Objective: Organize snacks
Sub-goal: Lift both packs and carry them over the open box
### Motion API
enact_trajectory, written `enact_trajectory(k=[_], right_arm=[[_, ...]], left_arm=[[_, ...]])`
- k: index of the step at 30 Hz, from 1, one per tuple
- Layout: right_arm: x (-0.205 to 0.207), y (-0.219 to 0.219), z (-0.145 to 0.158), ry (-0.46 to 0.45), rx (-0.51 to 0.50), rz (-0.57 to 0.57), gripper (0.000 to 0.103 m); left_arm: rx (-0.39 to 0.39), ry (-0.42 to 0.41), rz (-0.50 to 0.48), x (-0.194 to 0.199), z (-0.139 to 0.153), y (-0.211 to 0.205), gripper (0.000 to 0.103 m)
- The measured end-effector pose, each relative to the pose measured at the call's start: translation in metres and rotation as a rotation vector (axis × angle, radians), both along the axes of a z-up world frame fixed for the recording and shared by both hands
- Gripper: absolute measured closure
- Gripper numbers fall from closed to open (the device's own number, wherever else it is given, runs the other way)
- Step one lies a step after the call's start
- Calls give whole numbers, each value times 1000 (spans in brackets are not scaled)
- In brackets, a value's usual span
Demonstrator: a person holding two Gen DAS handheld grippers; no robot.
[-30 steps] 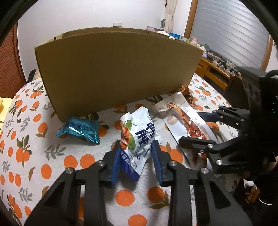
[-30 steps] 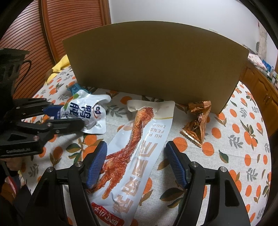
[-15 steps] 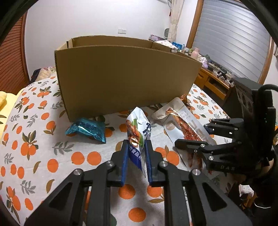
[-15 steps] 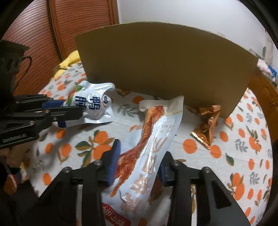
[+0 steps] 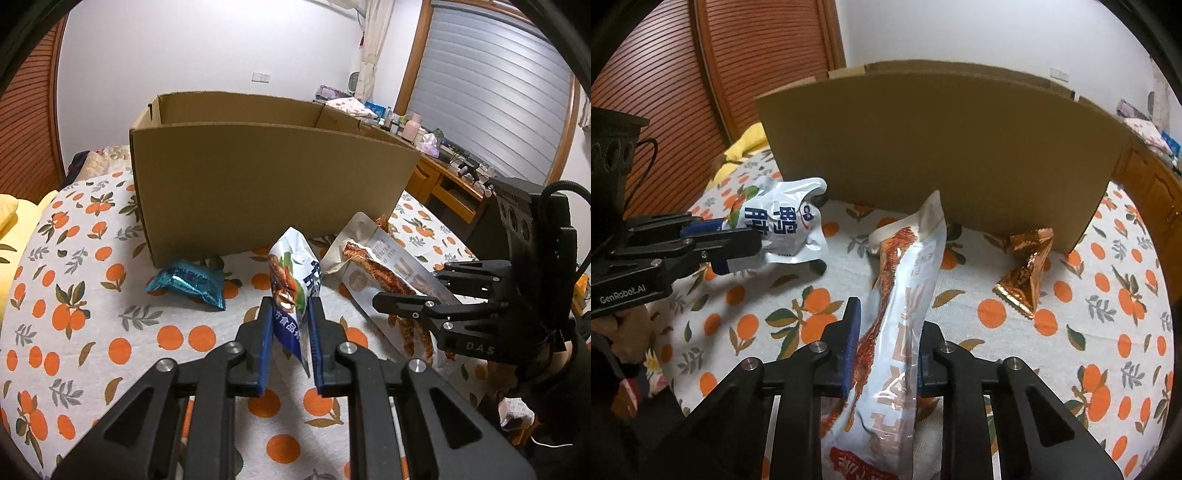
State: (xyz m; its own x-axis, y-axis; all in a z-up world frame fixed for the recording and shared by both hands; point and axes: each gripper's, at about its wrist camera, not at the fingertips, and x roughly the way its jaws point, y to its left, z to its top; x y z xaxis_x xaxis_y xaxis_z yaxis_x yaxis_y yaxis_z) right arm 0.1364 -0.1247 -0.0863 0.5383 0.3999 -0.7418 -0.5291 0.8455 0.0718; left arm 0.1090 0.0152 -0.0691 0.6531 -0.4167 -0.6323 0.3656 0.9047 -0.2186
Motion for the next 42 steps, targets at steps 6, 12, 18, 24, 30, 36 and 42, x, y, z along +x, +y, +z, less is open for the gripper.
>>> enact_trajectory(k=[6,12,18,24,30,36,42], right_arm=[[-3,-7,10,-32,21,-10,84],[-5,-11,28,-79,27,-15,85],[-9,-17,54,-138,31,-16,85],[-7,-19,78,-192,26,-10,85],[-1,-17,100,-238,16,-6,85],[11,-12,115,-267,5,-4,85],[25,-5,129,-290,-1,-3,85]], left_arm=[[-3,-27,-2,-1,14,-1,89],[-6,-67,-6,1,35,-1,89],[3,-114,-9,3,58,-3,89],[20,-142,-3,10,73,-3,88],[38,-163,5,20,86,-3,88],[61,-188,16,30,101,-2,88],[84,-206,21,42,114,-3,88]])
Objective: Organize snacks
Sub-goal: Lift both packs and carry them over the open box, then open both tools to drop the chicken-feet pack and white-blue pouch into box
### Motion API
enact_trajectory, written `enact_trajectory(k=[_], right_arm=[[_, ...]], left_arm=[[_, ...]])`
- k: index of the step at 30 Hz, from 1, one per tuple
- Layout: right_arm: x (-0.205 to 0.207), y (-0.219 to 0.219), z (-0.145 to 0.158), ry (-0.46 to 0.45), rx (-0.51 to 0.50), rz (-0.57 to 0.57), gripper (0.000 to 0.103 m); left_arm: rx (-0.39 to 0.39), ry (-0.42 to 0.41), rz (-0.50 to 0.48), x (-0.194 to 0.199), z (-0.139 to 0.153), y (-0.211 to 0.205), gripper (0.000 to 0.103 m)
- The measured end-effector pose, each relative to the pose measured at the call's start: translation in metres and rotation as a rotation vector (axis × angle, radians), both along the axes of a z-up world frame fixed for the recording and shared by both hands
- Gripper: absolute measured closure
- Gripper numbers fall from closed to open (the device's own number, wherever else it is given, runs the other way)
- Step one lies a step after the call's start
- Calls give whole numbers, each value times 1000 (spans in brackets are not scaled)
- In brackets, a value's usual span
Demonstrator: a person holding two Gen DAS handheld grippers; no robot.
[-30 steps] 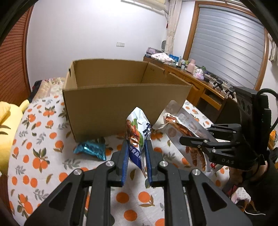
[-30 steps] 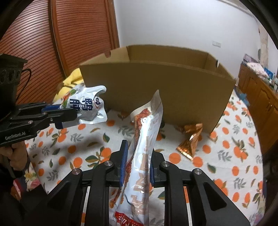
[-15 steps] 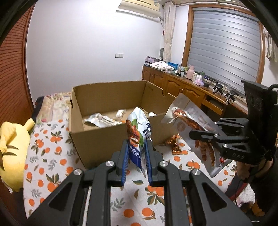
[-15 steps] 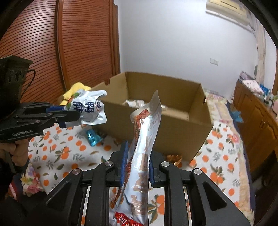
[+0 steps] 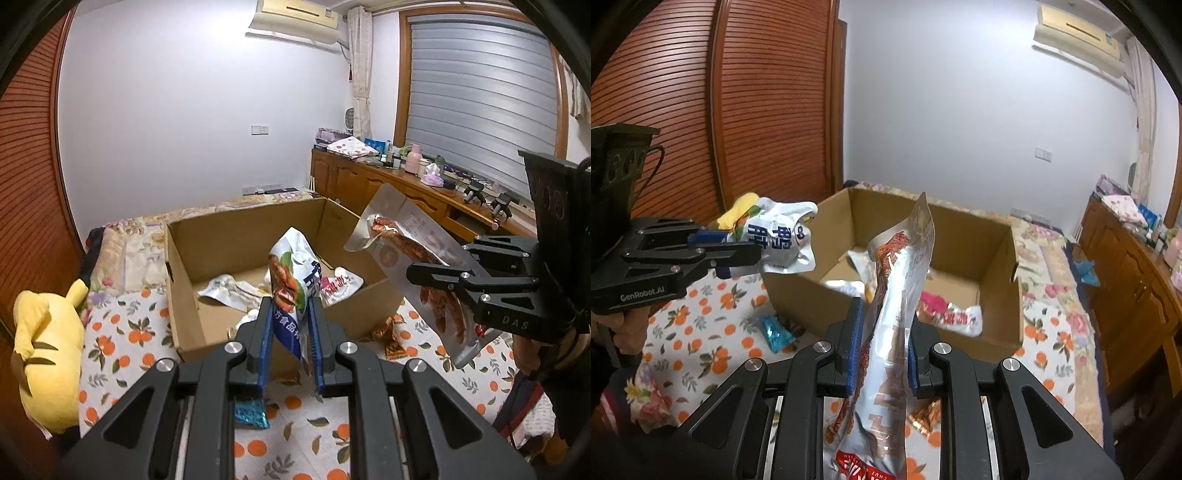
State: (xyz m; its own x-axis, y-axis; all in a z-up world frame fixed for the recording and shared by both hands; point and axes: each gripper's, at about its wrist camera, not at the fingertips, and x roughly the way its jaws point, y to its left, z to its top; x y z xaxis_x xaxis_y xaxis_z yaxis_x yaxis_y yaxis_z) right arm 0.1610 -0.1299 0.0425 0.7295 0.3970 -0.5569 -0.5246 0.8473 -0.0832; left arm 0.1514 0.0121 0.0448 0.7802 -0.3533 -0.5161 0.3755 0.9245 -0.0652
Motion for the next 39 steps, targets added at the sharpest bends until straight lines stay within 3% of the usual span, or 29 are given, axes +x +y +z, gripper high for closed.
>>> enact_trajectory(k=[10,20,30,39], right_arm=[[27,12,17,-30,-30,-5,85],[80,11,18,34,-8,-57,85],[120,18,-2,52,-59,-159,85],[146,8,-13,107,-4,-219,85]], left_arm=[[20,0,11,29,6,-5,88],[30,56,43,68,-14,-6,87],[55,103,88,91,-36,-6,85],[81,122,113,97,-44,-8,79]])
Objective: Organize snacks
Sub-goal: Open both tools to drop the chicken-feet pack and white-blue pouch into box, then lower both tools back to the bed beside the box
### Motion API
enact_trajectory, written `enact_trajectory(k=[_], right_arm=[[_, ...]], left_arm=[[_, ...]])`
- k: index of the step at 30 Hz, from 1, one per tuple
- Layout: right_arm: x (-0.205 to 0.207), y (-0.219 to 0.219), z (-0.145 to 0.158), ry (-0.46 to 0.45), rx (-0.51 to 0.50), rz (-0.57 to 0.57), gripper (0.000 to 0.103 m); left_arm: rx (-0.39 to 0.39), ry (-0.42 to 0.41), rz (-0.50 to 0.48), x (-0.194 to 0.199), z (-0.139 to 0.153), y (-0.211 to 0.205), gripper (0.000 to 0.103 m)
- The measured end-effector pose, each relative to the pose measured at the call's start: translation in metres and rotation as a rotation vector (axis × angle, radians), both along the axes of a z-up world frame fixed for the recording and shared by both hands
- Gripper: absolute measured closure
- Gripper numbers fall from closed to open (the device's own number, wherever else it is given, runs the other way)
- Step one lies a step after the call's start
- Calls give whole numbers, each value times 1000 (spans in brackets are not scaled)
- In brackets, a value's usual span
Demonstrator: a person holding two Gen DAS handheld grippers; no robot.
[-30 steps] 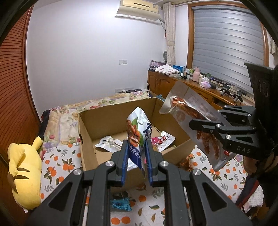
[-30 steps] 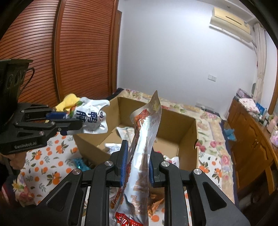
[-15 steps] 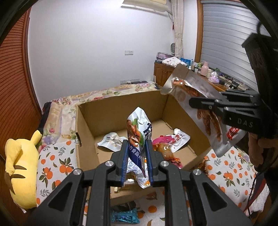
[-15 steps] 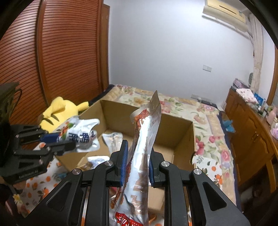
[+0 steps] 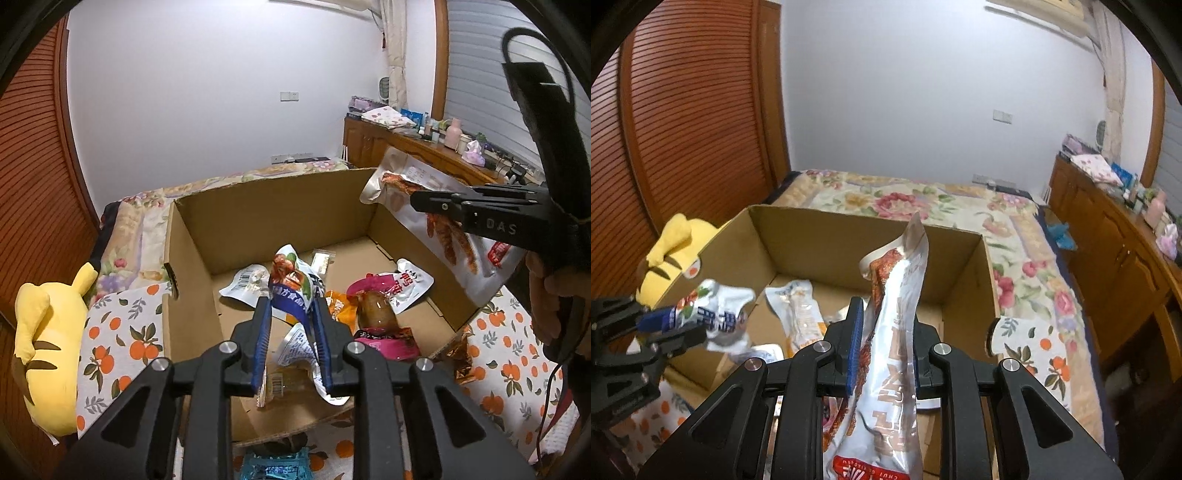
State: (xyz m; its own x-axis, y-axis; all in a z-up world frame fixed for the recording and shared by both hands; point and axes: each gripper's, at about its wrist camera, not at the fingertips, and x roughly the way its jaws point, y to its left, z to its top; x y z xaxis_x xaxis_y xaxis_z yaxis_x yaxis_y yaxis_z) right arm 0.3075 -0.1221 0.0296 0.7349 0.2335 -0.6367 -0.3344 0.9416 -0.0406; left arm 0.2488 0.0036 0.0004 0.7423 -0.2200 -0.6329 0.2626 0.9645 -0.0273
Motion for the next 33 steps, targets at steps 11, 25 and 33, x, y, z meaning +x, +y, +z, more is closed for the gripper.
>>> enact_trajectory(k=[11,25,33], right_arm=[[16,13,-34,74,-54,-8,86],[4,20,-40,91,-63,28,79],[-28,18,-20,34,-11,80,77]], left_arm=[[-13,-15,15,-3,-1,7,75],[-7,-51,18,-17,7,10,66],[-12,-78,16,-31,16,12,61]])
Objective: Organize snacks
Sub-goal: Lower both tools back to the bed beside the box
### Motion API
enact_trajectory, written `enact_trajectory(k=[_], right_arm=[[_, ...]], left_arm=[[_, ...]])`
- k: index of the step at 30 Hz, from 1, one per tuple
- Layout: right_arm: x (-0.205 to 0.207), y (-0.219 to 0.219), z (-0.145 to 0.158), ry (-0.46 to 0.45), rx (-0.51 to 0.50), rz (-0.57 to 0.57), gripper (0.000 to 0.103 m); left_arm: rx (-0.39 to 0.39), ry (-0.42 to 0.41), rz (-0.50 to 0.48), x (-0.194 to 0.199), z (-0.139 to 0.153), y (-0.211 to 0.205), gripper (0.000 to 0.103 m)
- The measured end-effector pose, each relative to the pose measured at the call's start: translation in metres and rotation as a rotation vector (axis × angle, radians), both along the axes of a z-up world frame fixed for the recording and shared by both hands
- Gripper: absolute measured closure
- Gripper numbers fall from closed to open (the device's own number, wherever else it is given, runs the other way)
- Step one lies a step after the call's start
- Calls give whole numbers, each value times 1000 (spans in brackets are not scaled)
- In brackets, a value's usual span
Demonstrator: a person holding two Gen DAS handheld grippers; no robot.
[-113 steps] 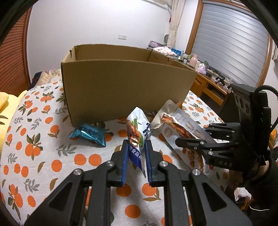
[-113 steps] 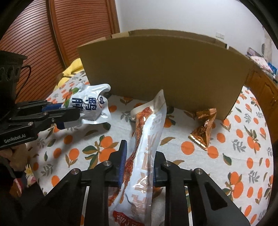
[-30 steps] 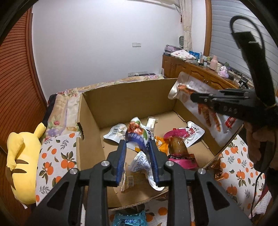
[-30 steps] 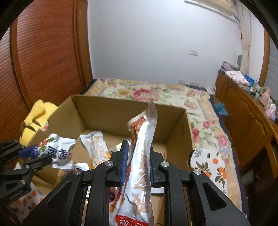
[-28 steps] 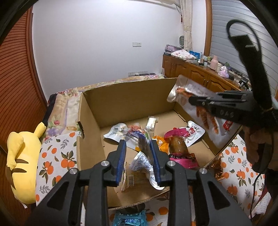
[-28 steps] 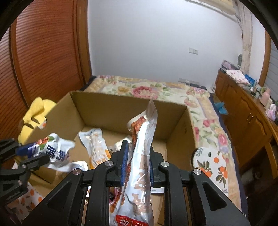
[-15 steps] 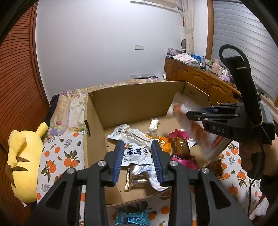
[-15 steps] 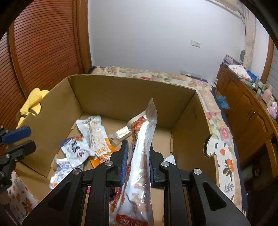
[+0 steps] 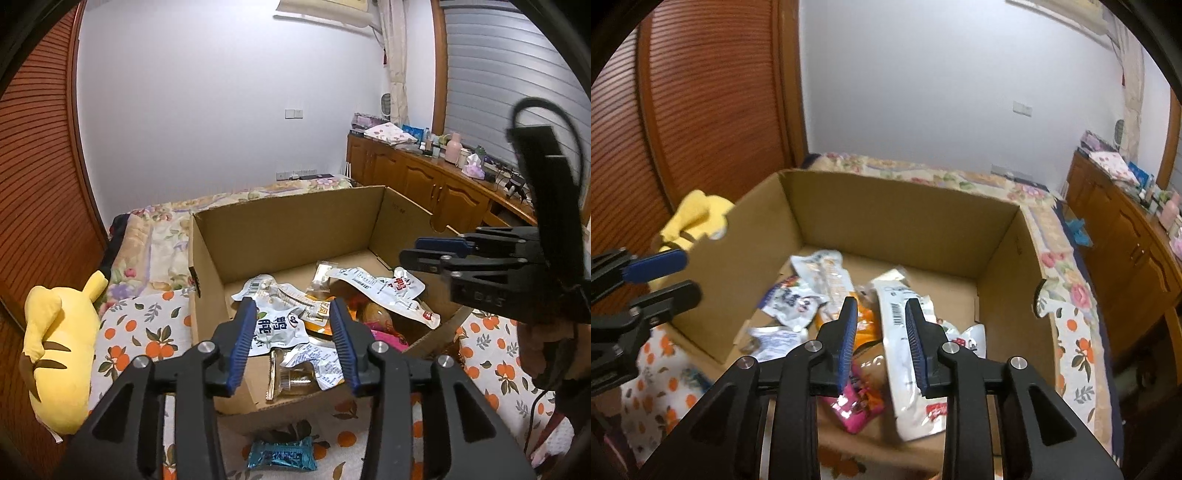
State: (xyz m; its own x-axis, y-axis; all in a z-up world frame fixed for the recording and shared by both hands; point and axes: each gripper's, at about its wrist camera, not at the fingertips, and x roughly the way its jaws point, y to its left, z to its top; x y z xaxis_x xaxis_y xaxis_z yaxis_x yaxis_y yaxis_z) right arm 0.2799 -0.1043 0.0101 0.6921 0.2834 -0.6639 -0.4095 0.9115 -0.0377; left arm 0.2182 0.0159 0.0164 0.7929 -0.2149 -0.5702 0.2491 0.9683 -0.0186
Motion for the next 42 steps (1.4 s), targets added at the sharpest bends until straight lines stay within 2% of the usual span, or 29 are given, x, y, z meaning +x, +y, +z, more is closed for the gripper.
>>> enact_trajectory(k=[8,19,21,26,33,36,42], right_arm=[[-42,-21,17,-61,68,24,73],[-86,-49,22,-108,102,18,67],[-94,-55,20,-107,110,12,65],[-108,-59,8,-106,81,-2,54],[-114,-65,-14,-70,64,-9,45],[-113,-66,-24,-46,53,-10,44],[-109,-73,-46,2,44,-29,44]], left_arm=[[-3,-30,-11,-19,12,1,57],[18,-72,-40,-47,22,-9,53],[26,-74,-40,-51,22,-10,47],[39,-104,-26,-63,16,-12,33],[22,-82,-11,-73,0,-10,33],[20,-74,-9,-78,-10,-10,33],[-7,-2,-5,-80,-40,-4,33]])
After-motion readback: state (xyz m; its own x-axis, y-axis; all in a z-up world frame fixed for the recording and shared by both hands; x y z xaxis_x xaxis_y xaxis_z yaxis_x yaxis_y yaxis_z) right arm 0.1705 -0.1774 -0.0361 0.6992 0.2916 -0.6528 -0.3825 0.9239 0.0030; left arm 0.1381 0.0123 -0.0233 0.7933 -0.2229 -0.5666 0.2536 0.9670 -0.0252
